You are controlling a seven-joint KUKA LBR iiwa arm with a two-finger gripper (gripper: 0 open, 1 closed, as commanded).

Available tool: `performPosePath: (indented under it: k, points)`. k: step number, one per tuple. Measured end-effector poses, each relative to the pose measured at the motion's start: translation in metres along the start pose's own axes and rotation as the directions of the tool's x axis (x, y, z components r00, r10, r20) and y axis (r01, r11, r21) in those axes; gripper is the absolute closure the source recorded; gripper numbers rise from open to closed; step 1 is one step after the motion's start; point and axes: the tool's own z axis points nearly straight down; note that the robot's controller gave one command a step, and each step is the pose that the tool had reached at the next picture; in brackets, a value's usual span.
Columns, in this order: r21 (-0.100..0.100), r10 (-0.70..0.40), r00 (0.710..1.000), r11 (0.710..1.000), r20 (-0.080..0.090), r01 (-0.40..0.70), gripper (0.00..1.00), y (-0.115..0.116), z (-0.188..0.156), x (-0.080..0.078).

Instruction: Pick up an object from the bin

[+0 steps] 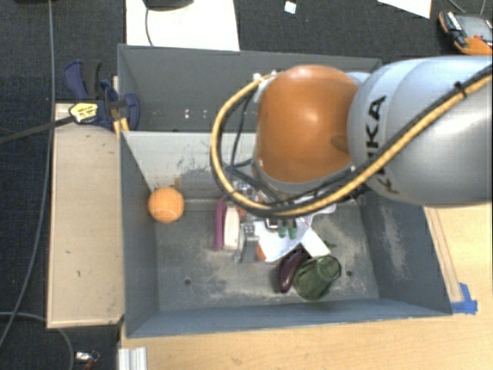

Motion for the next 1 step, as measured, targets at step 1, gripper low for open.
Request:
performPosePath:
  k: [1]
  points:
    - [-0.001, 0.006, 1.0, 1.0, 0.008, -0.006, 0.0, -0.0011, -0.0041, -0.0018]
